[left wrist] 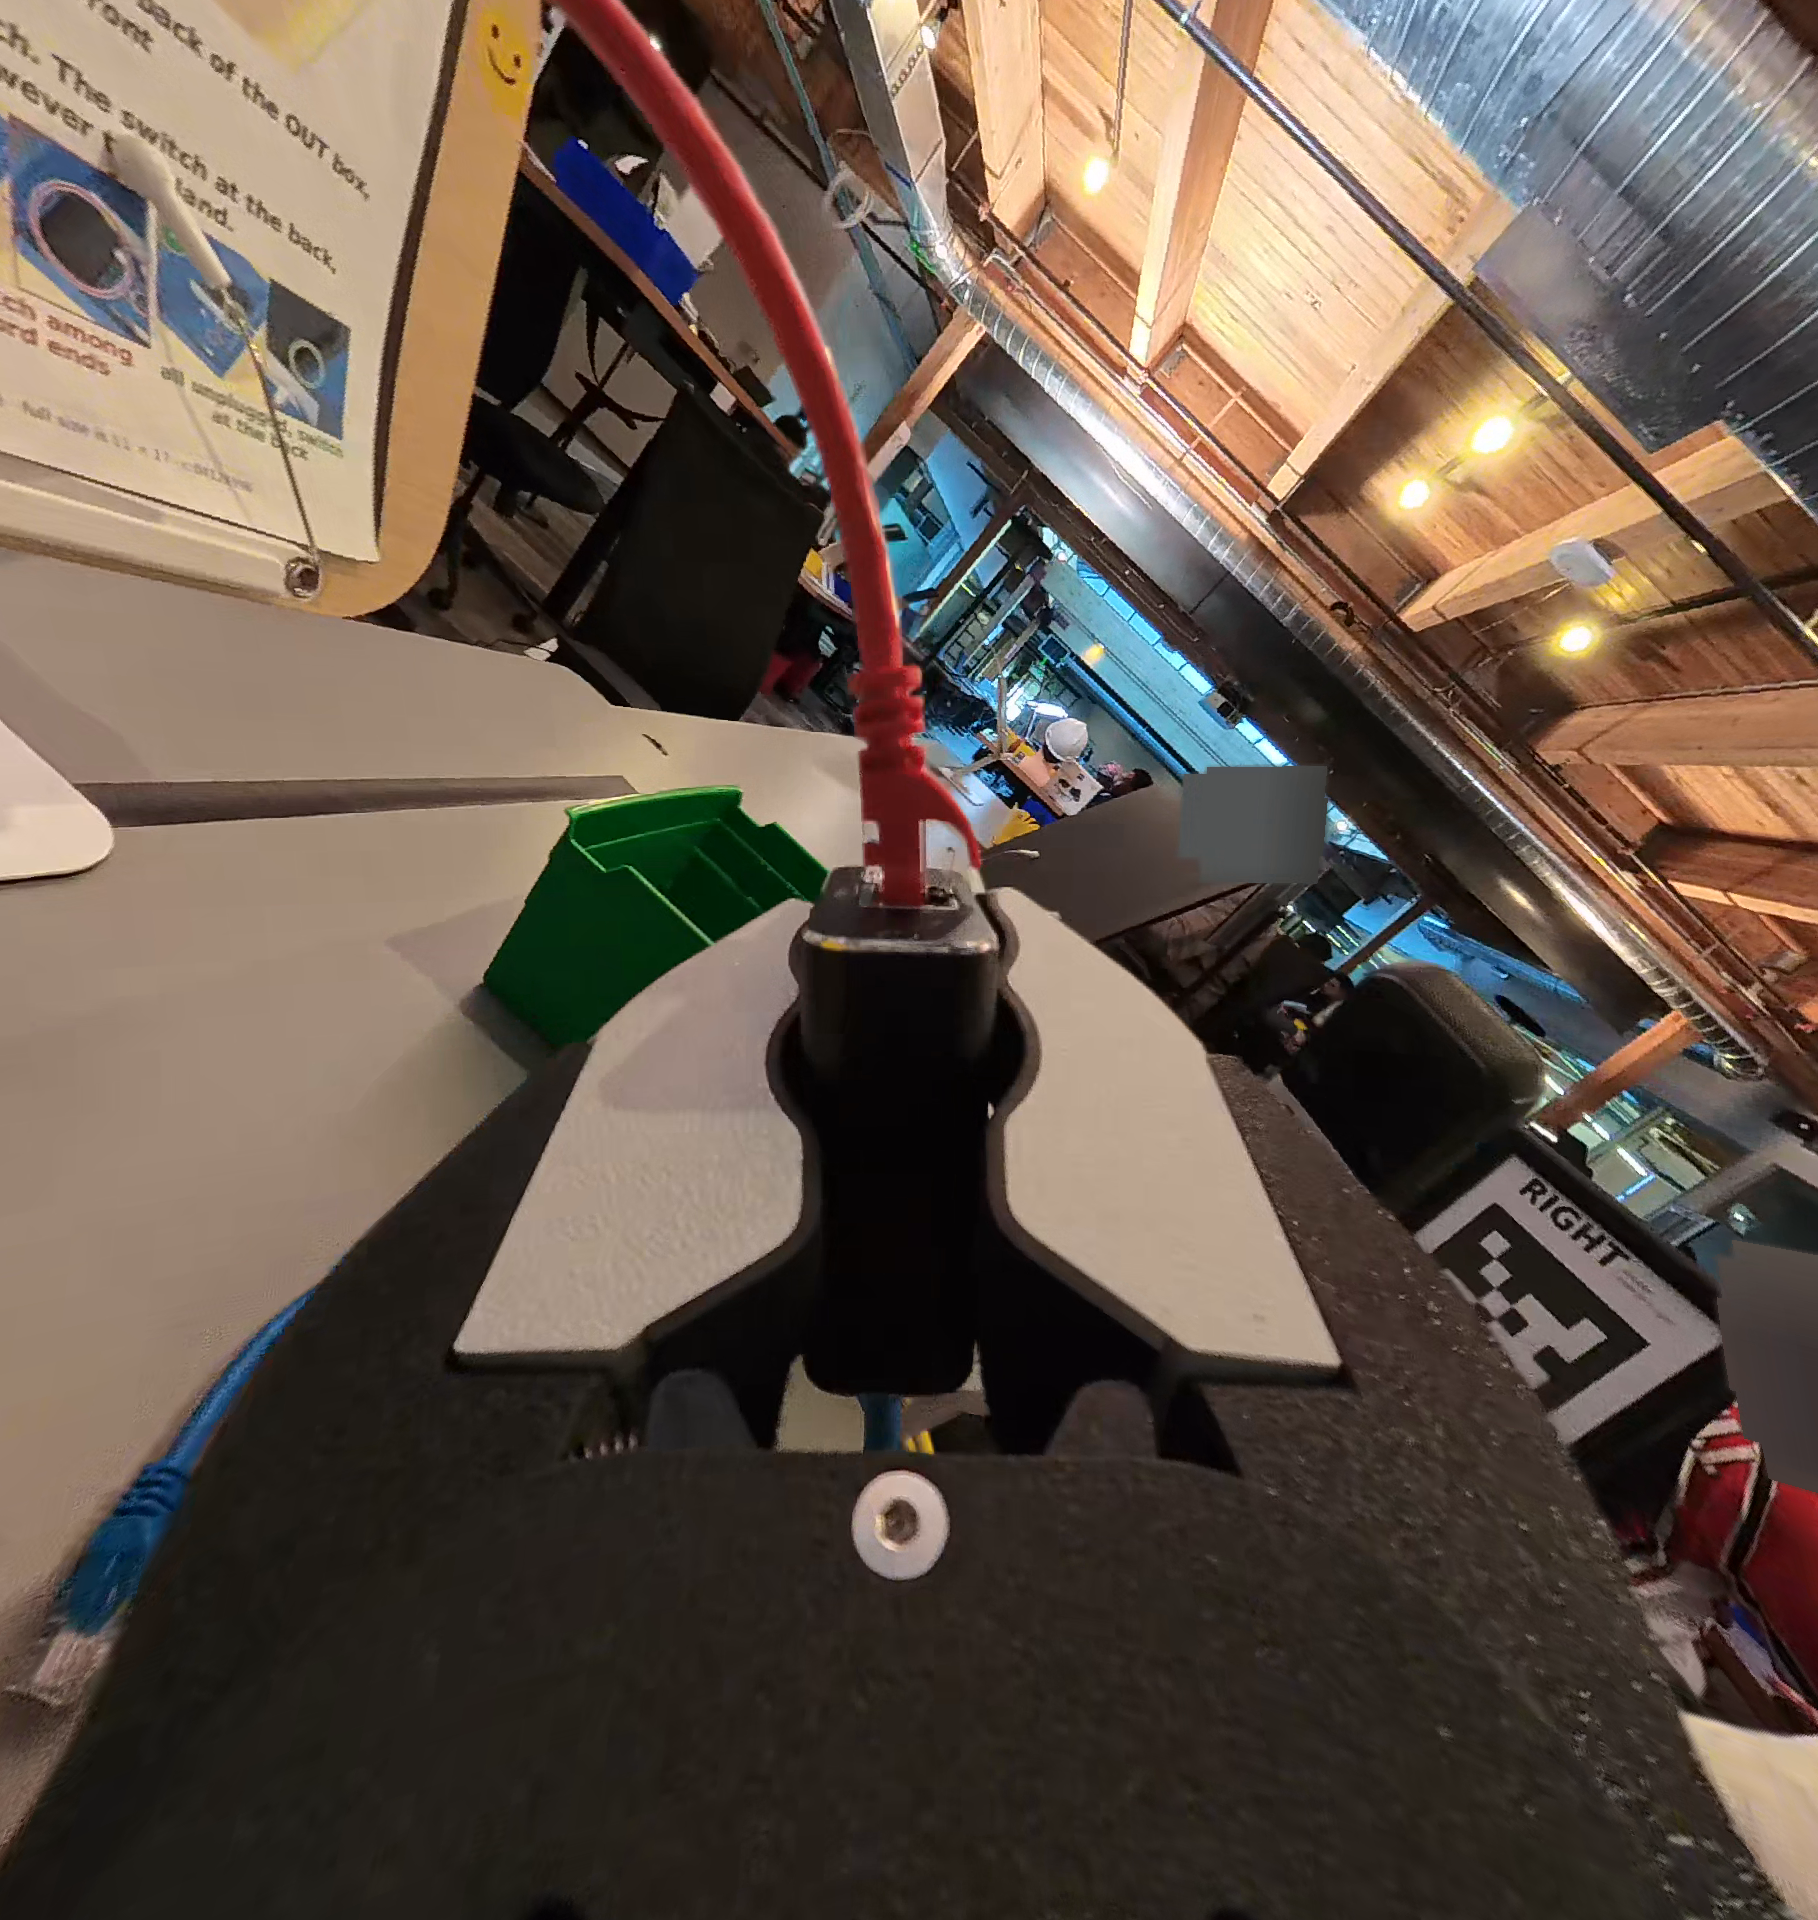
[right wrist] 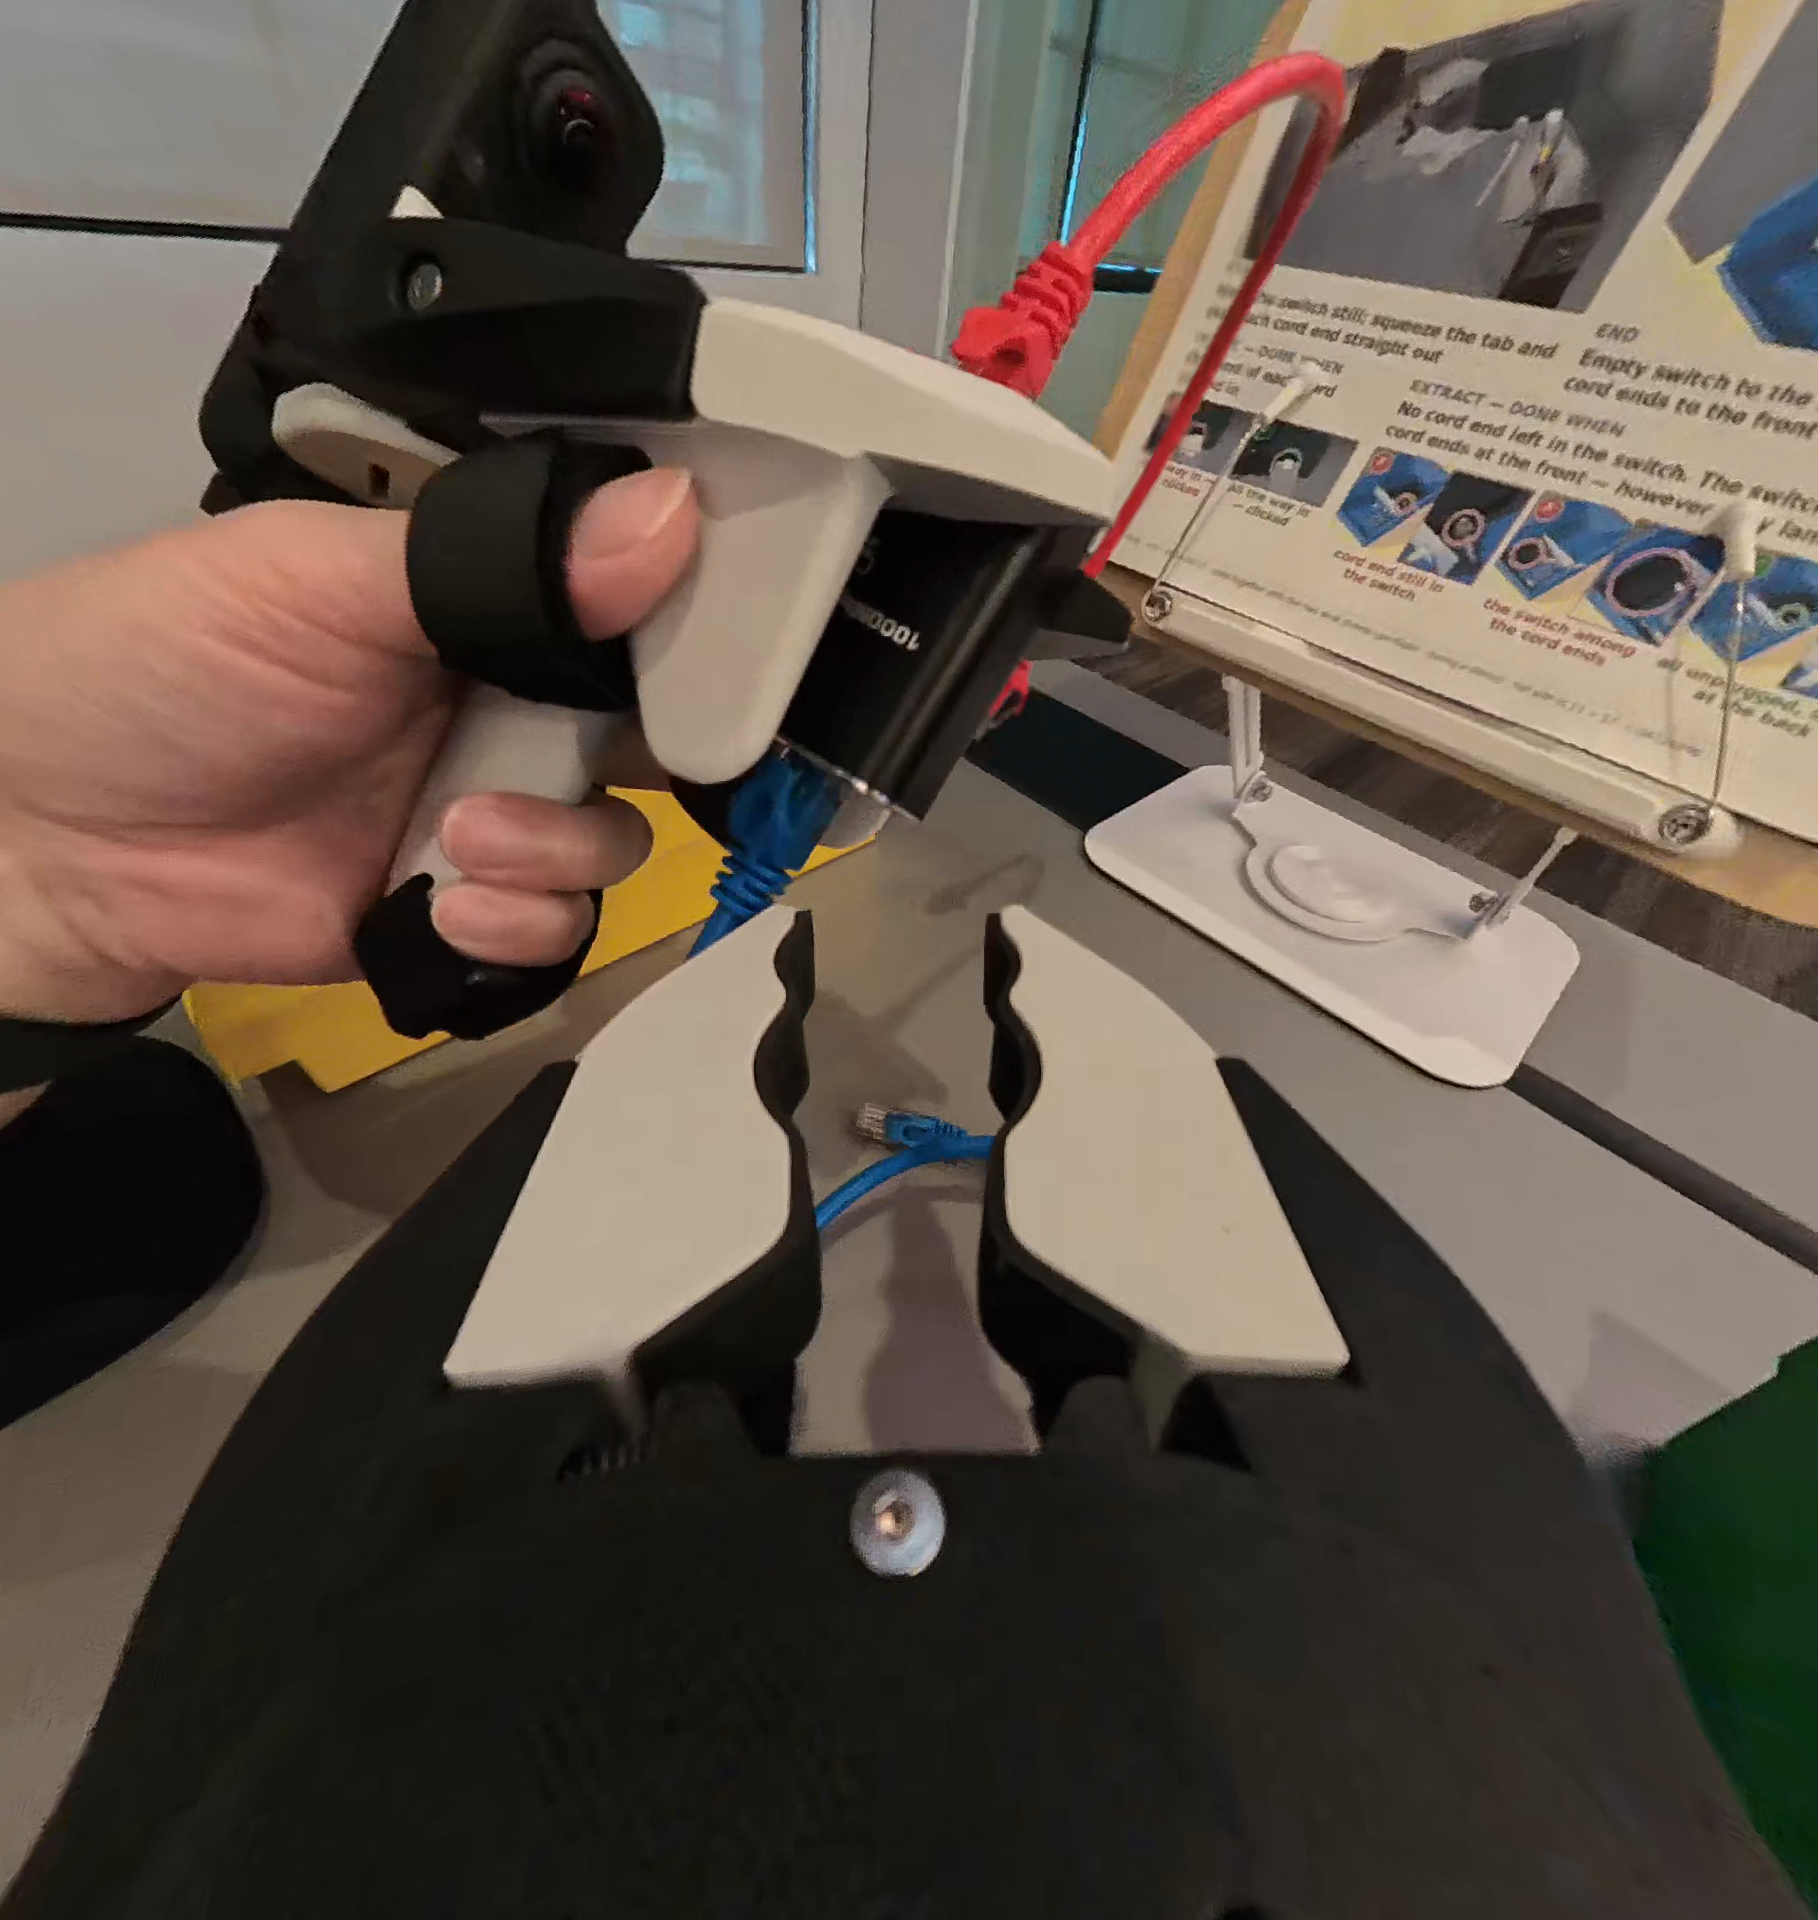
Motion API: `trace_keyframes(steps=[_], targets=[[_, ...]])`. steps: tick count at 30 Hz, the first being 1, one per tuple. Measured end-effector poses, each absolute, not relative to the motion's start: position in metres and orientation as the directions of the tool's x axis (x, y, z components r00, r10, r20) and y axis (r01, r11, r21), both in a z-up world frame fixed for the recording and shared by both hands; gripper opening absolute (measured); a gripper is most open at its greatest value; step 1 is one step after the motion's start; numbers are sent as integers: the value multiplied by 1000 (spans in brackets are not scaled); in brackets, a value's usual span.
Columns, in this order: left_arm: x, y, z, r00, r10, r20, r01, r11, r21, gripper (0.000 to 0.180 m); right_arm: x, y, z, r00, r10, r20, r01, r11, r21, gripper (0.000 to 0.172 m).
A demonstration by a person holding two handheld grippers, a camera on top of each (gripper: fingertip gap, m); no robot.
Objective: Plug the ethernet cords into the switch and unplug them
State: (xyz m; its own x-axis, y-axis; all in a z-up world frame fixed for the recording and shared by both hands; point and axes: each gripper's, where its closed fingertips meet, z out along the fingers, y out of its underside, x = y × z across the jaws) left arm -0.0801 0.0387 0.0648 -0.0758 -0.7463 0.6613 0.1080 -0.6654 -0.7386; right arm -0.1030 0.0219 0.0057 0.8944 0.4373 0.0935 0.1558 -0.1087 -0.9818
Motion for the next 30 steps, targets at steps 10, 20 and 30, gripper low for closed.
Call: trace_keyframes(steps=[10, 20, 30], targets=[[-75, 47, 53, -28, -738, 674, 133, -671, -729, 26, -102, 9, 9, 920, 387, -57, 12, -175, -984, 34], [-74, 44, 49, -61, -658, 750, 67, -753, -655, 31, -108, 30, -15, 918, 349, 187, 269, -204, -941, 15], [-131, 11, 11, -80, -683, 726, -497, -604, -624, 24, -68, 16, -7, 788, 597, 151, 418, -339, -843, 12]])
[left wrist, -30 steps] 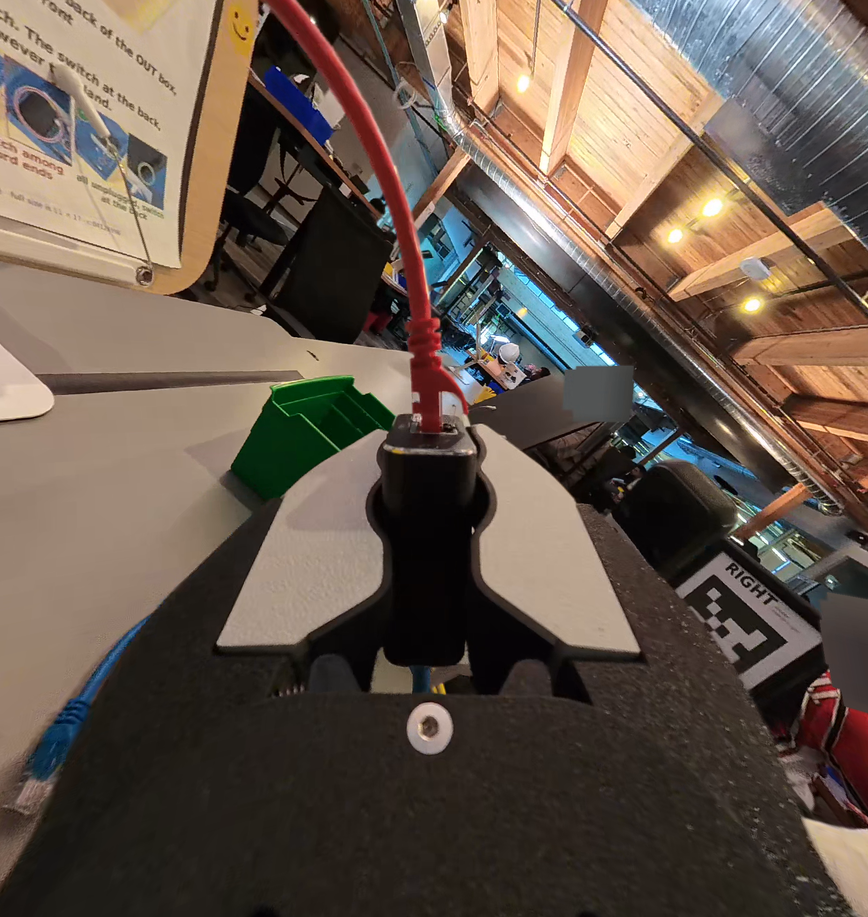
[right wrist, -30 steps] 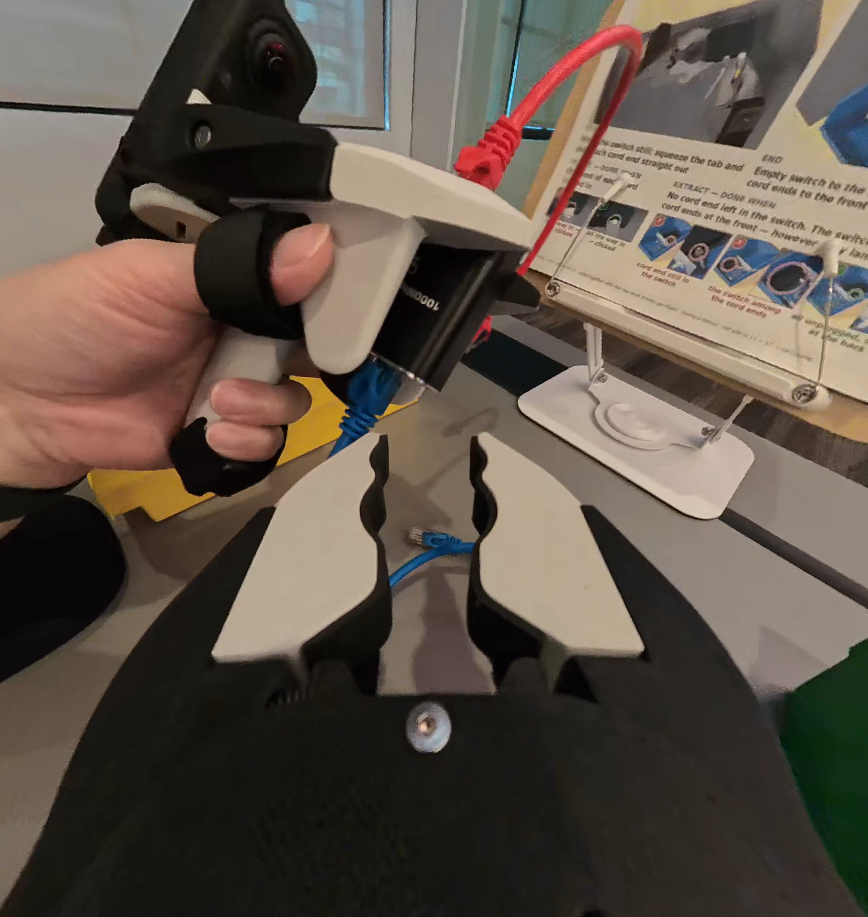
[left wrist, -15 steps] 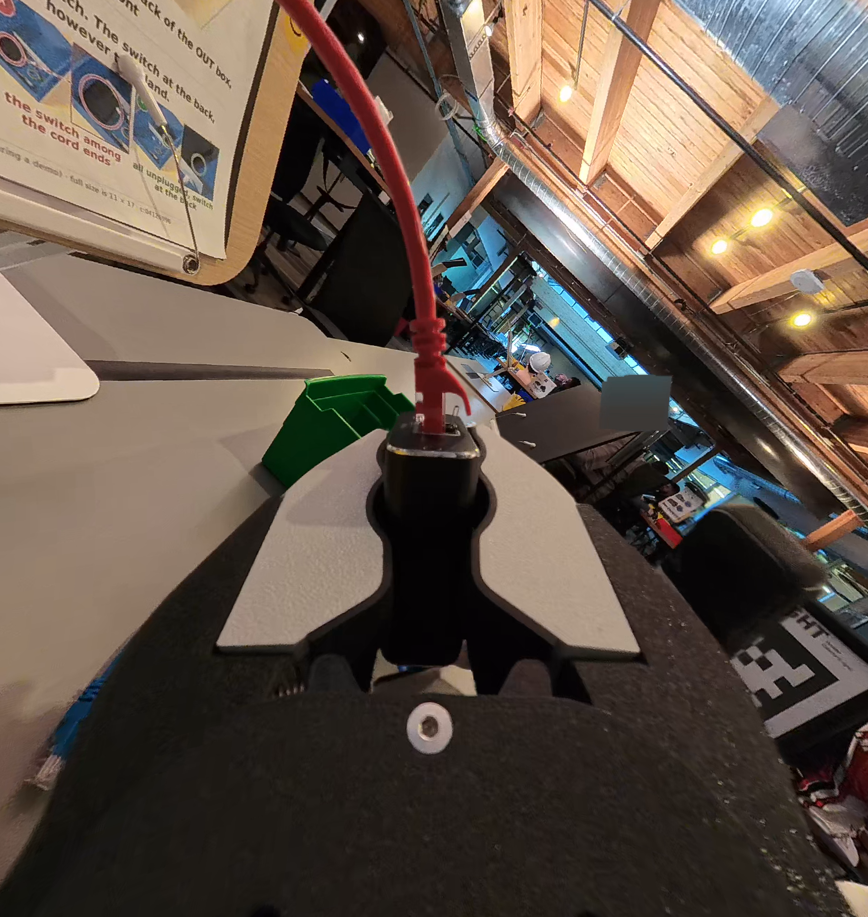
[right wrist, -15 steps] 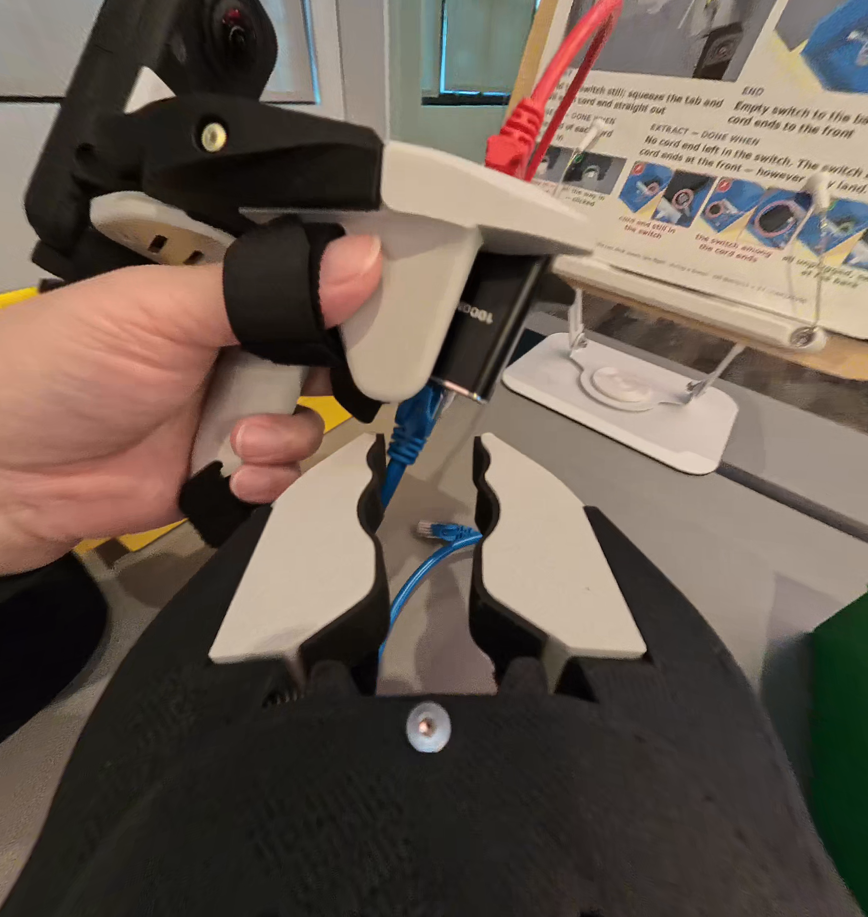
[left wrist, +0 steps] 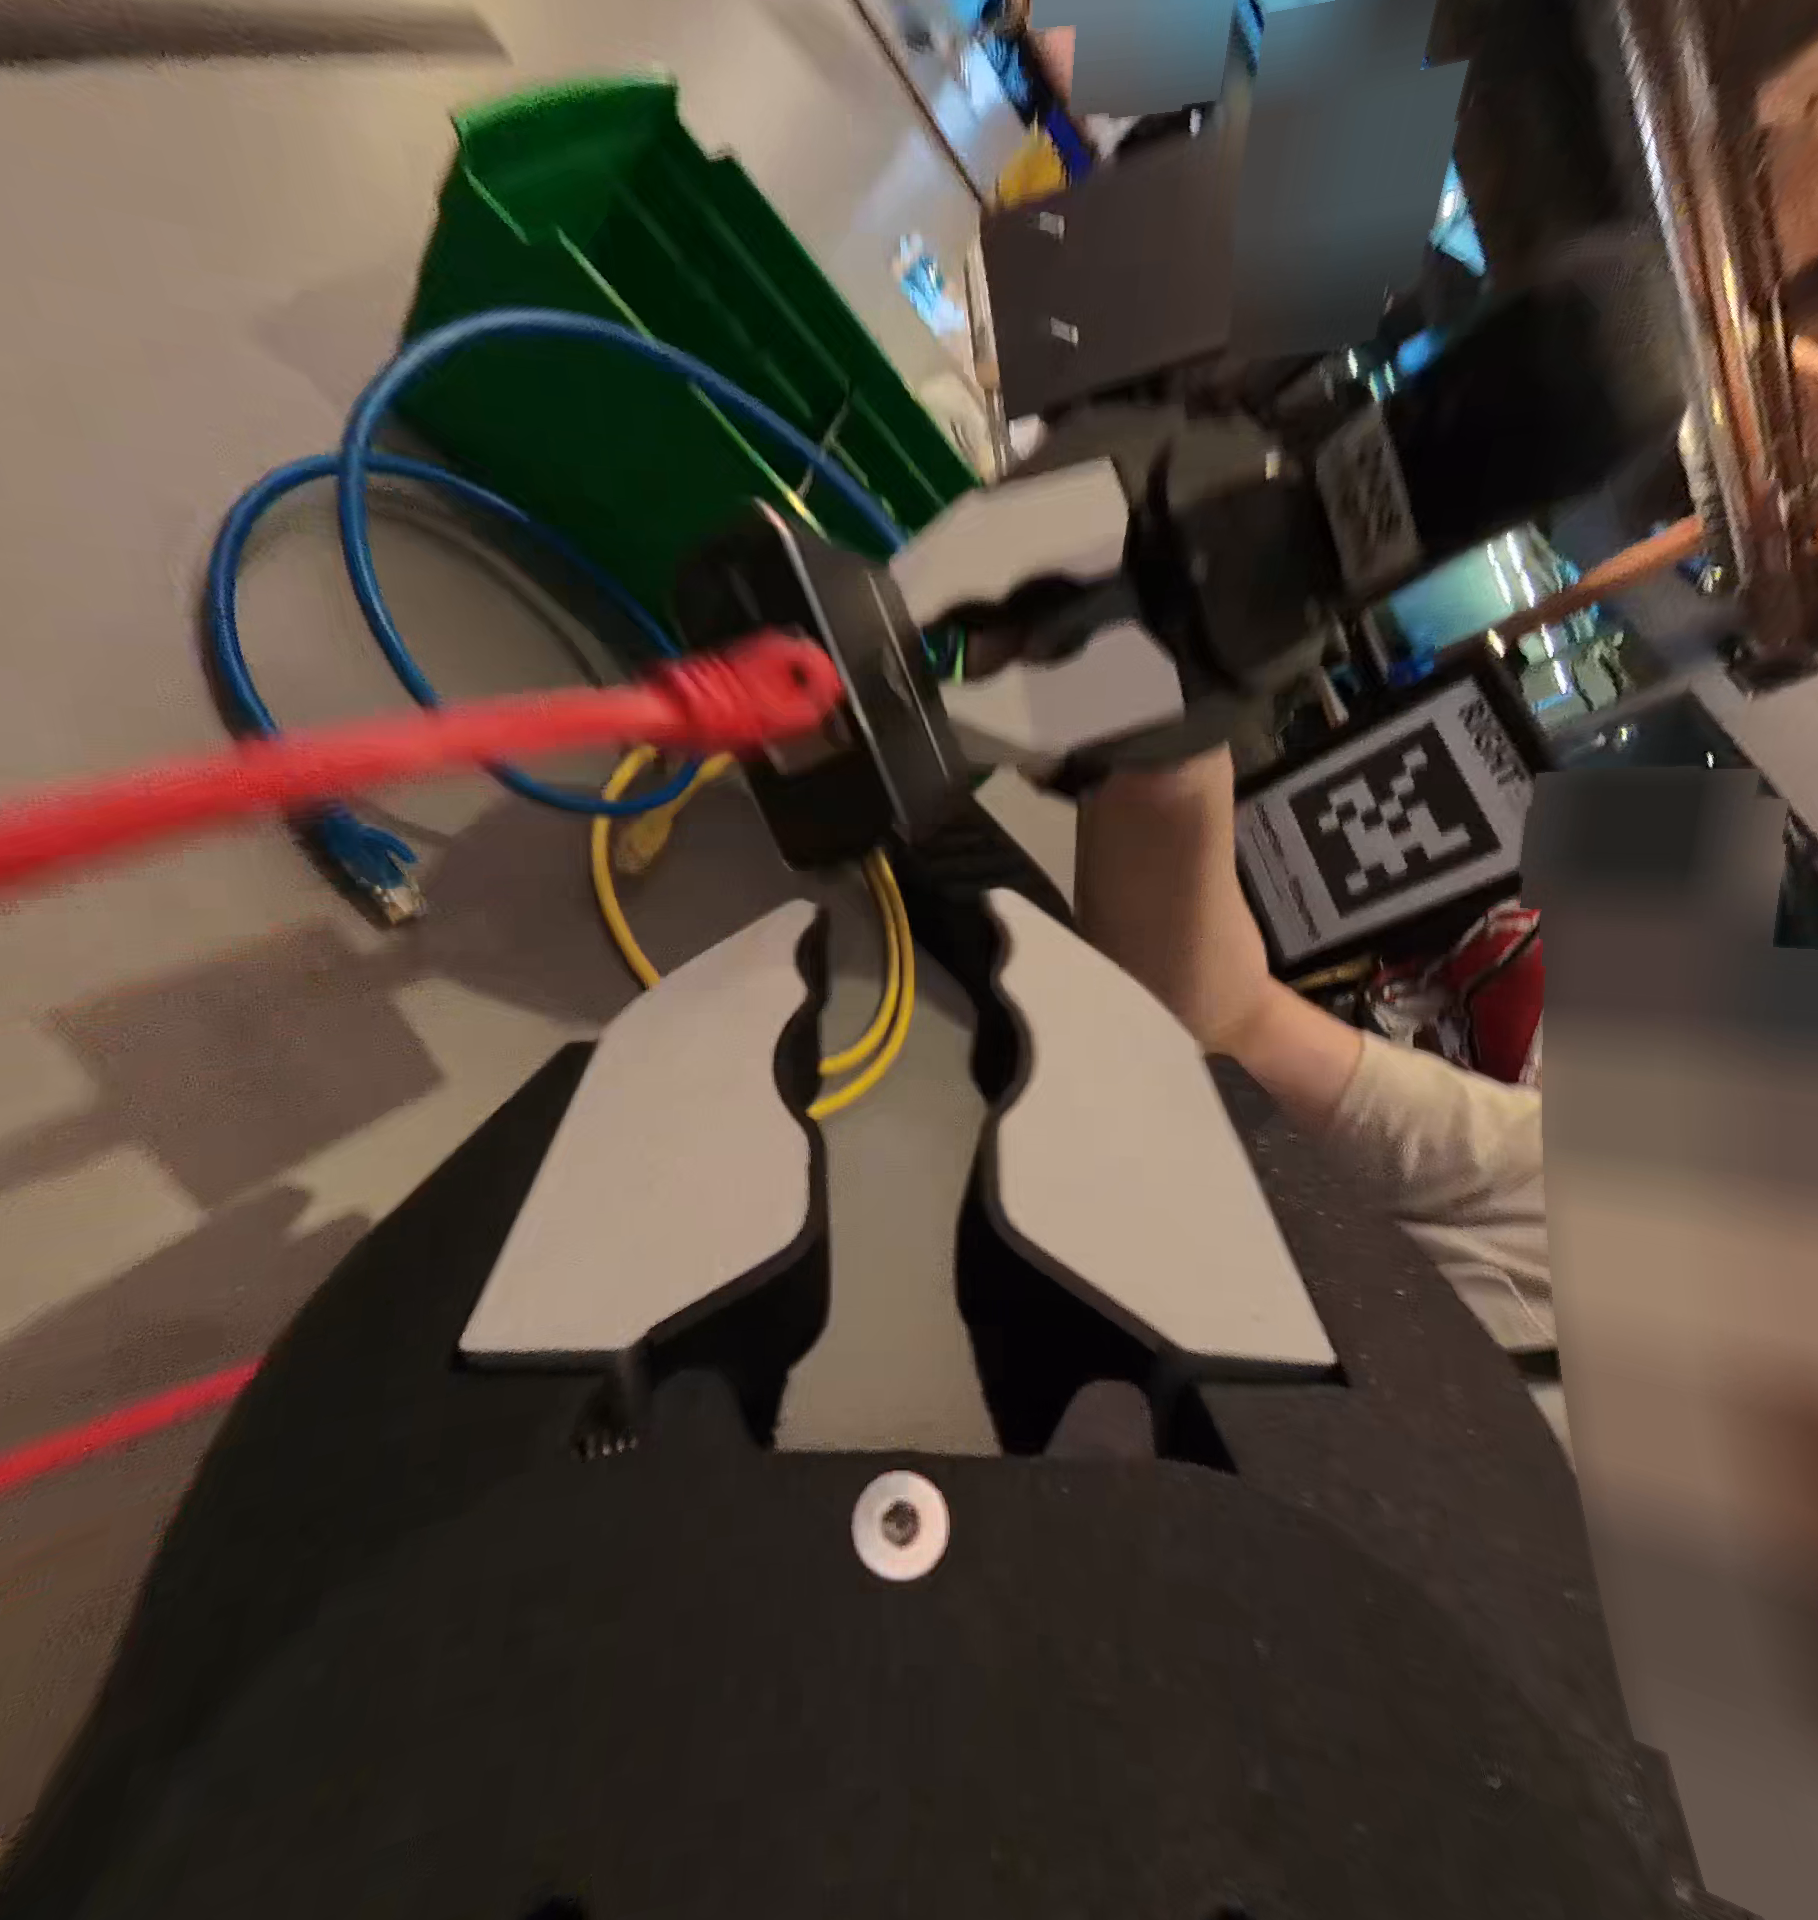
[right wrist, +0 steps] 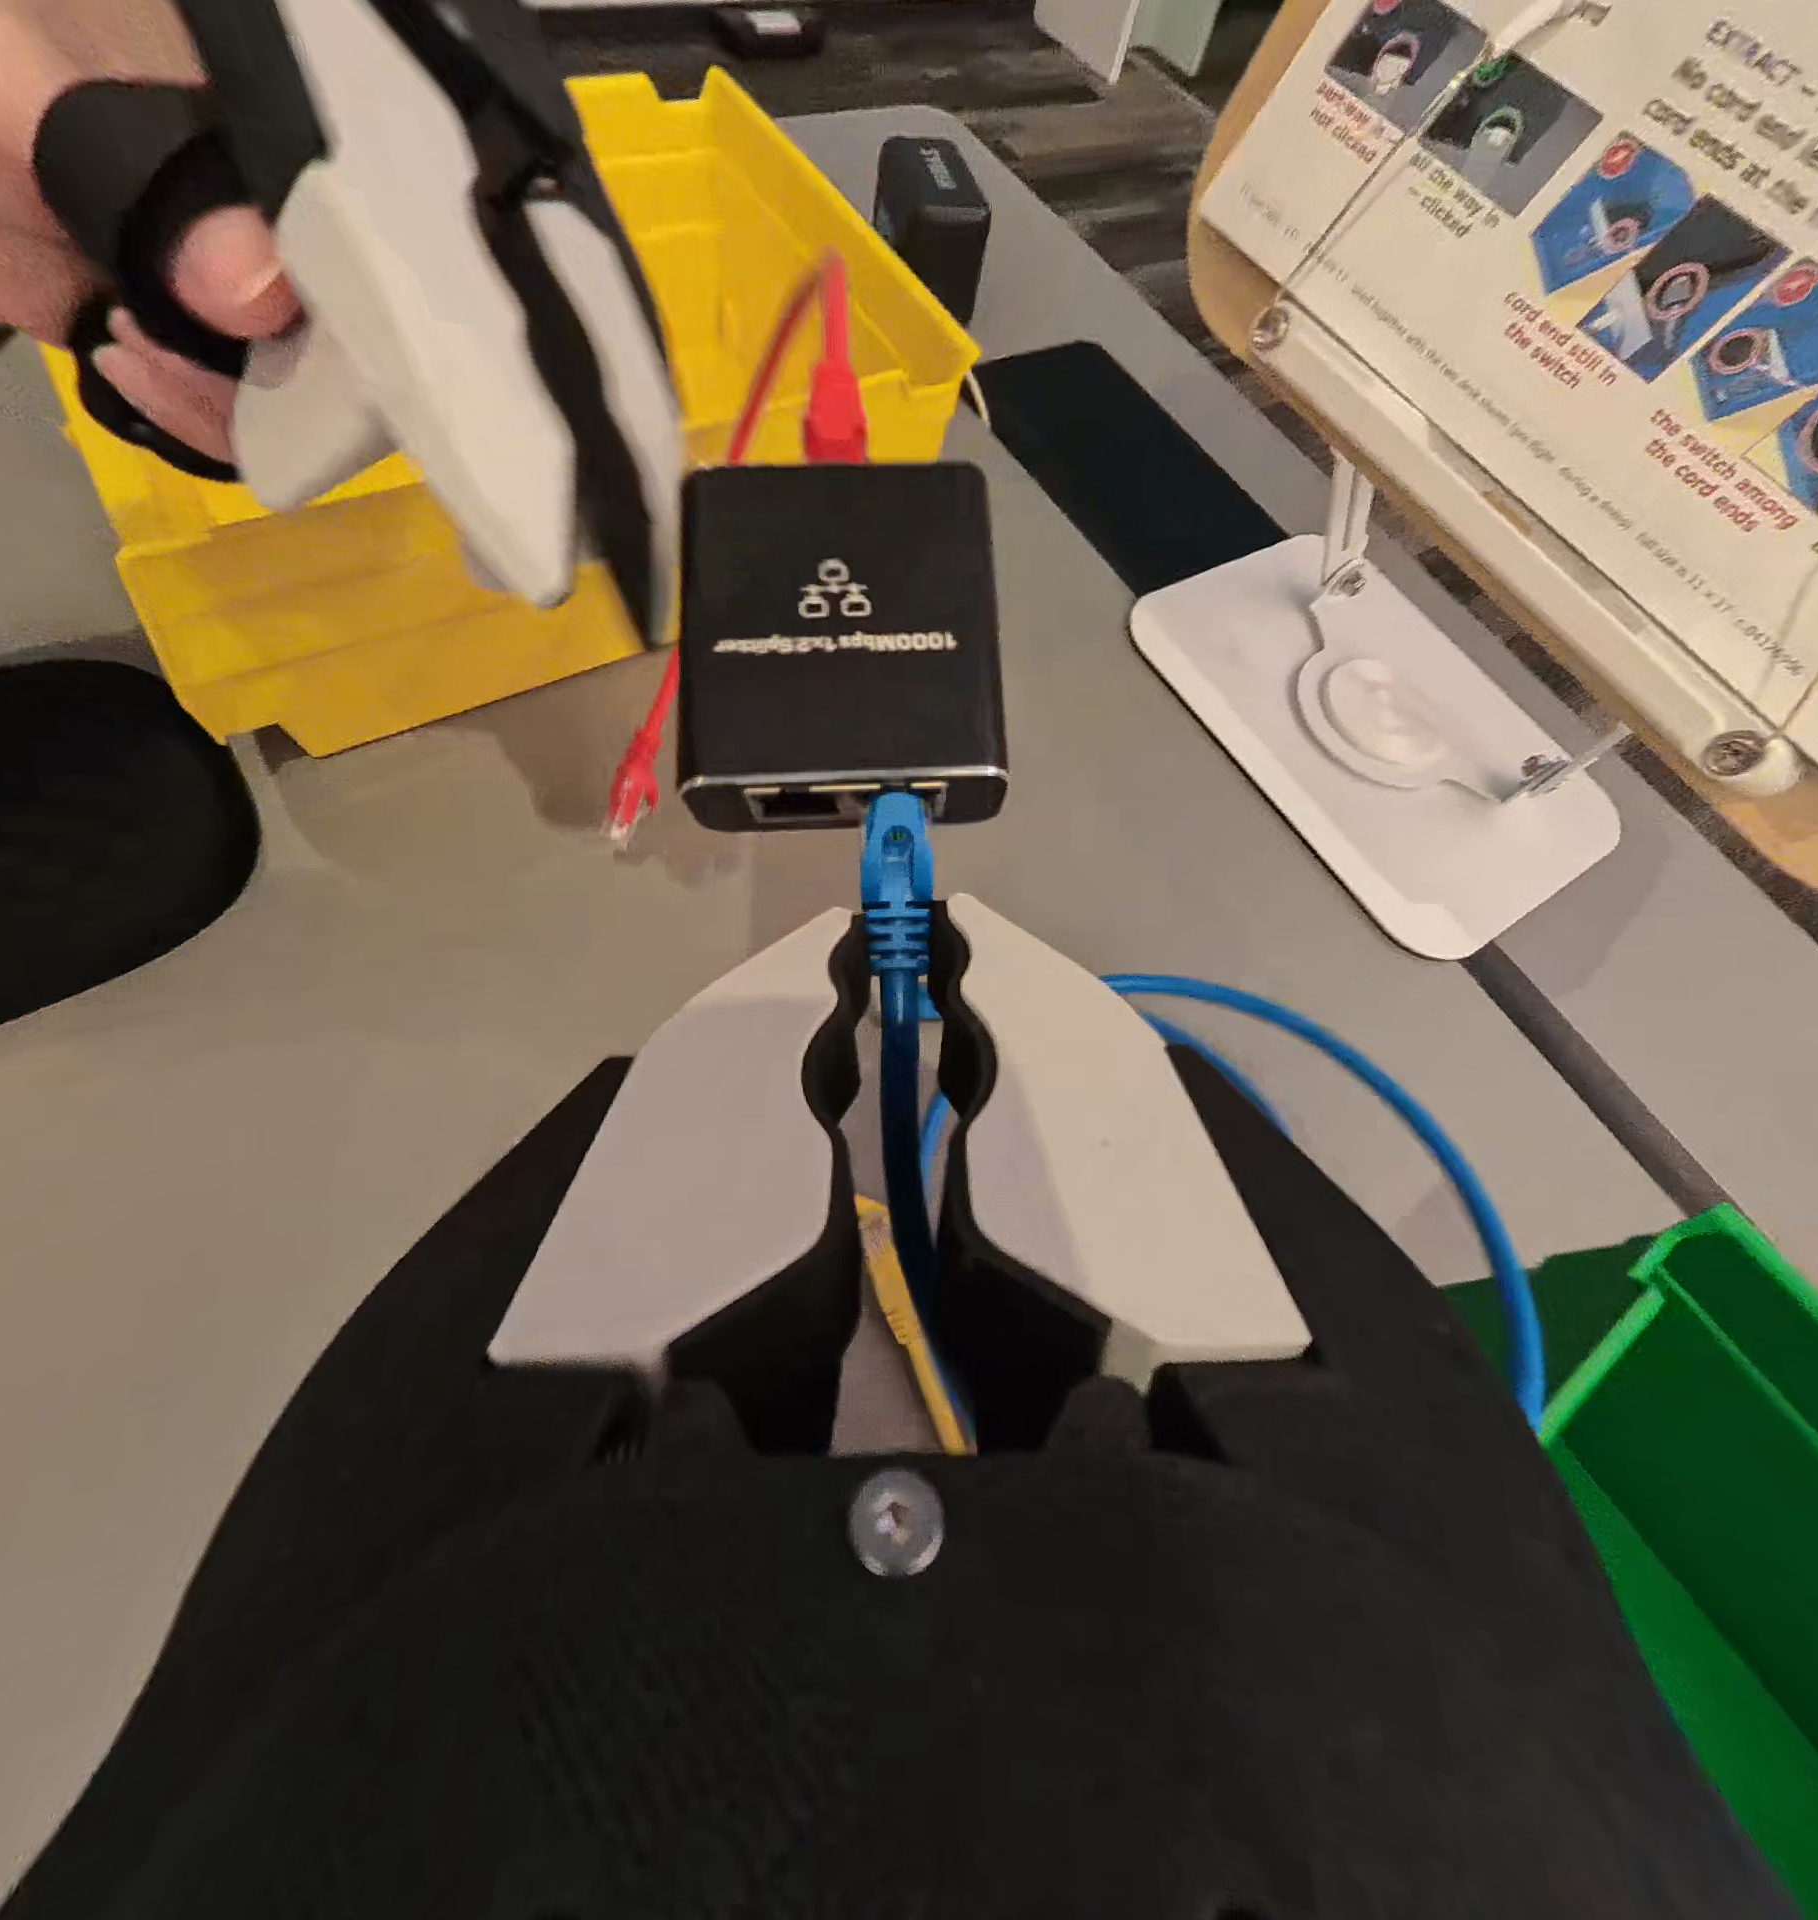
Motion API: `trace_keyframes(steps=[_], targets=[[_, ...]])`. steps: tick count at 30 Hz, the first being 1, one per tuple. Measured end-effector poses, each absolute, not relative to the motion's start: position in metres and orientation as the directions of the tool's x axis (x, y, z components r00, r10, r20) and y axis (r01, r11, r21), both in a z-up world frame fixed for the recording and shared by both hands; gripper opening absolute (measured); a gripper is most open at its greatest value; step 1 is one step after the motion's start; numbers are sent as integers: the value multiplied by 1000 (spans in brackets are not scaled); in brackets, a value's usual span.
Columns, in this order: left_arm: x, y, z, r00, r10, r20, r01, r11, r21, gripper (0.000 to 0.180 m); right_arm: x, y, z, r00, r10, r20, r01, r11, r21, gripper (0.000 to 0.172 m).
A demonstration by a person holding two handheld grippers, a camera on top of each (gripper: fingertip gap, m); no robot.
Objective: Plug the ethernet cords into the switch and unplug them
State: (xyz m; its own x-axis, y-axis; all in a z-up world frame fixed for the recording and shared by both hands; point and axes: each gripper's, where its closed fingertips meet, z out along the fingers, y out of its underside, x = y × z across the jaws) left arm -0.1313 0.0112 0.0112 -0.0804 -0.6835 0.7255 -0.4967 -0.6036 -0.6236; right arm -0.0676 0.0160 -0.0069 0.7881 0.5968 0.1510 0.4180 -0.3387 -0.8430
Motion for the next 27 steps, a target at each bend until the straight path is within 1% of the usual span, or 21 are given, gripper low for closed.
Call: trace_keyframes(steps=[1, 4, 7, 9, 13, 17, 20, 22, 24, 25, 27], targets=[[-137, 6, 11, -104, -678, 727, -526, -583, -619, 15, -61, 19, -7, 786, 602, 141, 423, -356, -834, 12], [-148, -14, 30, -250, -648, 720, -532, -529, -661, 10, -44, 27, -26, 755, 649, 96, 481, -448, -754, 12], [-153, -17, 29, -212, -728, 652, -555, -460, -693, 14, -31, 40, -58, 742, 667, 73, 541, -530, -652, 12], [-154, -21, 34, -209, -750, 628, -555, -438, -707, 15, -29, 47, -80, 722, 689, 65, 589, -563, -580, 12], [-157, -30, 40, -214, -781, 586, -564, -391, -727, 14, -27, 61, -121, 671, 737, 86, 683, -568, -459, 12], [-159, -35, 45, -220, -799, 559, -563, -364, -742, 14, -16, 66, -151, 673, 730, 119, 718, -607, -340, 14], [-159, -36, 48, -221, -806, 549, -559, -357, -748, 14, -18, 68, -141, 695, 699, 168, 705, -615, -354, 16], [-160, -34, 51, -219, -810, 544, -547, -360, -756, 14, -21, 71, -118, 708, 663, 245, 694, -588, -415, 20], [-162, -33, 54, -216, -814, 539, -535, -363, -763, 14, -32, 65, -87, 716, 627, 306, 680, -530, -507, 25], [-163, -33, 55, -210, -819, 535, -532, -363, -765, 14, -44, 55, -73, 716, 629, 304, 665, -482, -570, 28], [-168, -30, 57, -185, -838, 513, -526, -356, -772, 14, -81, 18, -61, 688, 691, 222, 616, -395, -681, 31]])
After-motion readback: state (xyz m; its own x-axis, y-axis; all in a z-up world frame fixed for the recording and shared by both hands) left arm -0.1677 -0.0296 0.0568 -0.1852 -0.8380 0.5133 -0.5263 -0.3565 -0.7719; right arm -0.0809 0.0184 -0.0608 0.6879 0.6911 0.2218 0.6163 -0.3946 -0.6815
